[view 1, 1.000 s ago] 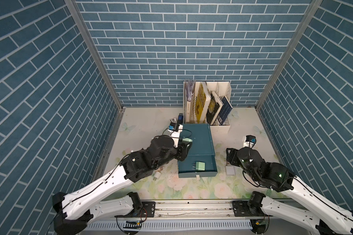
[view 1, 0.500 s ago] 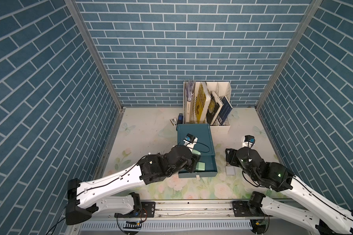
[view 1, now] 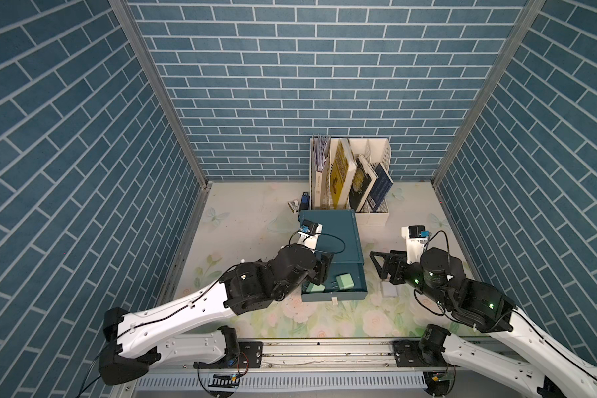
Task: Place the plugs into the drawer by color
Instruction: Place the plug in the drawer, then close the drawer in the storage box.
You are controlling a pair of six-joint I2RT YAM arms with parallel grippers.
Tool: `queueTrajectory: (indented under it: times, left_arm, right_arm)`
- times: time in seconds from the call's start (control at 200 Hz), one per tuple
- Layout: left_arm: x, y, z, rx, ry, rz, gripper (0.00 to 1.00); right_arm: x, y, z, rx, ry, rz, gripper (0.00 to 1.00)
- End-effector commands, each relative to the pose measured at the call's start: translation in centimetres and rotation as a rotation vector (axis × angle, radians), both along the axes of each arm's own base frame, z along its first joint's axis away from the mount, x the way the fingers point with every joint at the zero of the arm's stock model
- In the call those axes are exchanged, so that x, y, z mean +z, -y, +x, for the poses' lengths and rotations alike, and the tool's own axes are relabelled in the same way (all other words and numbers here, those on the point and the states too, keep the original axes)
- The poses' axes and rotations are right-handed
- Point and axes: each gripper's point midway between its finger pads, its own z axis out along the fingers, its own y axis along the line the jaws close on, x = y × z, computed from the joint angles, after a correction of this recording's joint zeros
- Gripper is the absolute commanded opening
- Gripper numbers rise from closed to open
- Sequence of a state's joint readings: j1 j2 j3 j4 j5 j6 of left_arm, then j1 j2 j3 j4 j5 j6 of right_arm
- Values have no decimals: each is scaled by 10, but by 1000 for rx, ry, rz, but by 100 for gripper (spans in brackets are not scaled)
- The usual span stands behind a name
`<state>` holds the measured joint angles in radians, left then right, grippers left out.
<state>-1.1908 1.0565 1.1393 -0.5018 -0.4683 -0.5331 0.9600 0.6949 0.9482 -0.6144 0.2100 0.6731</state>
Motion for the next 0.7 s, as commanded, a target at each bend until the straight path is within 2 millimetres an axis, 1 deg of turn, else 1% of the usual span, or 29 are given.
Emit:
queueTrajectory:
  times: [0.0, 0.045, 0.105, 0.155, 0.165, 0.245, 0.32, 0.435, 0.555, 0.64, 0.695]
  left_arm:
    - [26, -49, 25, 249, 91, -13, 70]
    - [21, -60, 34, 291, 63, -13, 74]
    - [9, -61, 45, 260, -6, -33, 73]
    - [-5, -61, 53, 233, -69, -44, 73]
    - [-8, -58, 52, 220, -82, -45, 73]
    - [-26, -56, 60, 211, -135, -47, 73]
    - [-40, -54, 66, 211, -166, -43, 73]
    - [-56, -51, 75, 210, -213, -46, 70]
    - [-65, -44, 80, 189, -232, -45, 69]
    - [-71, -39, 82, 177, -245, -48, 67]
    - [-75, -35, 83, 161, -256, -59, 66]
  right_arm:
    - [38, -36, -18, 233, 84, 51, 68]
    - [39, -45, -25, 279, 82, 53, 63]
    - [39, -57, -36, 333, 90, 55, 57]
    - [37, -65, -47, 363, 98, 47, 56]
    - [36, -67, -48, 366, 97, 41, 55]
    - [24, -78, -60, 383, 81, -5, 49]
    - [13, -90, -77, 404, 72, -48, 43]
    - [7, -100, -107, 424, 81, -63, 41]
    - [-11, -106, -133, 418, 63, -122, 41]
    - [-22, -112, -155, 446, 52, -159, 44]
    - [-30, -112, -167, 454, 47, -198, 45]
